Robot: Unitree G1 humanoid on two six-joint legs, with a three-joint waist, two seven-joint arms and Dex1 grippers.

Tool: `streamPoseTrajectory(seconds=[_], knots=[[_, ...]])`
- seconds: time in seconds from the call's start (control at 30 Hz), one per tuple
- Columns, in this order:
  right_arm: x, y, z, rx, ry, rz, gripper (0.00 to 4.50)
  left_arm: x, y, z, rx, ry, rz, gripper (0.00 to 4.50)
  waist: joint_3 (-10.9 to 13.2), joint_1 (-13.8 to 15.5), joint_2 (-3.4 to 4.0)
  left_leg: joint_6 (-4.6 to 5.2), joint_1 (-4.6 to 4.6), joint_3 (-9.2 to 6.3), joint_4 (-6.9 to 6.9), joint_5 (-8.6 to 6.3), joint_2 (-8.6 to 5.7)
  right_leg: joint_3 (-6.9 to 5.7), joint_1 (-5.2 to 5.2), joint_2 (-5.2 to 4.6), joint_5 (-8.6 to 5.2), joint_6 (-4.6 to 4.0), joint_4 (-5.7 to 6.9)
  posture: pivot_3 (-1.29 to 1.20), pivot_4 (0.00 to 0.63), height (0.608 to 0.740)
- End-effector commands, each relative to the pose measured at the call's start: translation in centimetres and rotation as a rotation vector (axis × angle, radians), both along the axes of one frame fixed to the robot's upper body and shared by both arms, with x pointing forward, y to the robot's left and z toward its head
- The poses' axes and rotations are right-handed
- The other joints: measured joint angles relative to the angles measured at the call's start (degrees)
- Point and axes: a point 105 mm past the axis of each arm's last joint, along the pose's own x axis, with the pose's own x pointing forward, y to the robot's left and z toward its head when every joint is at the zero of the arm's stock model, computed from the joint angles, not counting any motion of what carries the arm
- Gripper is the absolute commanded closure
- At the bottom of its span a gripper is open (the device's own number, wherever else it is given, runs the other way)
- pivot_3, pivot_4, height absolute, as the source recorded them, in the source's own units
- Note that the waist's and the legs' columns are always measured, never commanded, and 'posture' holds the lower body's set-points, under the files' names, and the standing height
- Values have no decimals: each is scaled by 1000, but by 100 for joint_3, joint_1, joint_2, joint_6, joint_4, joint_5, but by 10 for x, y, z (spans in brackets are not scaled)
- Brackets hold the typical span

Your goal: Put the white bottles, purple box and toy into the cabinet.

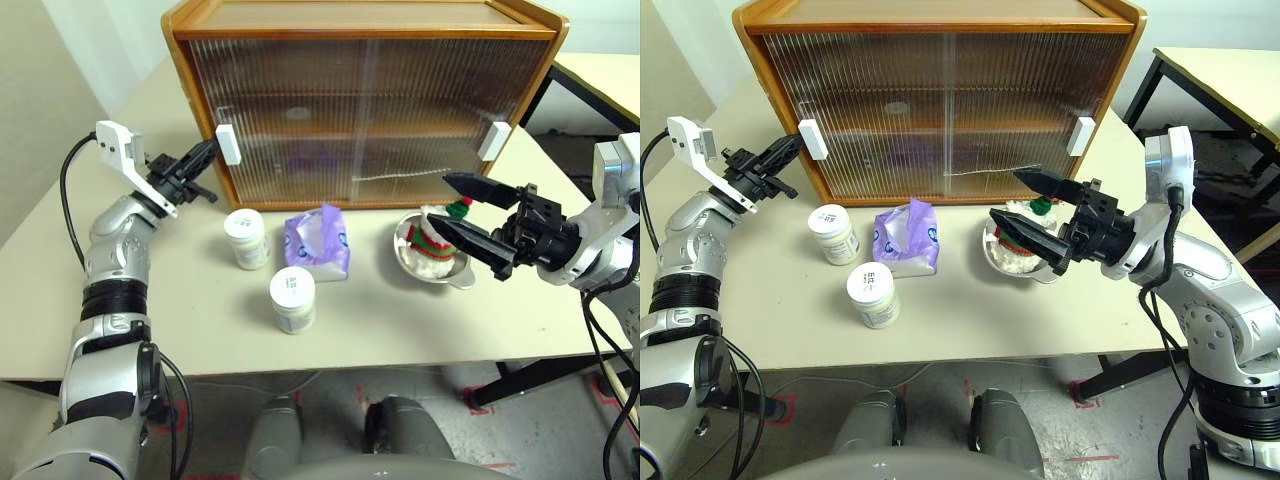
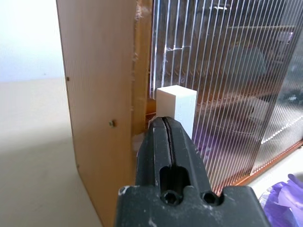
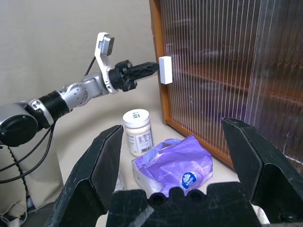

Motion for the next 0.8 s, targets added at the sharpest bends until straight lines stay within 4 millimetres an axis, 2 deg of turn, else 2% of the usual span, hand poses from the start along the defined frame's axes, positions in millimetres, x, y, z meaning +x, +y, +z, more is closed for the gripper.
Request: streamPoseTrajectory(seconds=[0.03, 0.23, 0.6, 0.8], knots=[[-3, -1, 7, 11, -32, -7, 0, 3, -11, -5, 22, 18, -36, 4469, 0, 4, 0, 0, 0, 0, 0, 0, 0, 0, 0, 0, 0, 0, 0, -81, 0, 740], [-3, 0, 7, 14, -32, -11, 0, 7, -34, -3, 31, 11, -117, 4469, 0, 20, 0, 0, -3, -3, 11, 0, 0, -2, 4, 0, 3, 4, 1, -89, 0, 740], [-5, 0, 7, 19, -35, -25, 0, 12, -68, -5, 58, 8, -237, 4469, 0, -123, 0, 1, -4, -2, 14, -1, -1, 0, 6, 0, 5, 7, 1, -112, 0, 740], [-6, -1, 7, 21, -38, -37, 0, 16, -79, -6, 69, 10, -276, 4469, 0, -144, -1, 1, -3, -3, 15, -1, 0, -1, 5, 1, 5, 7, 1, -127, 0, 740]])
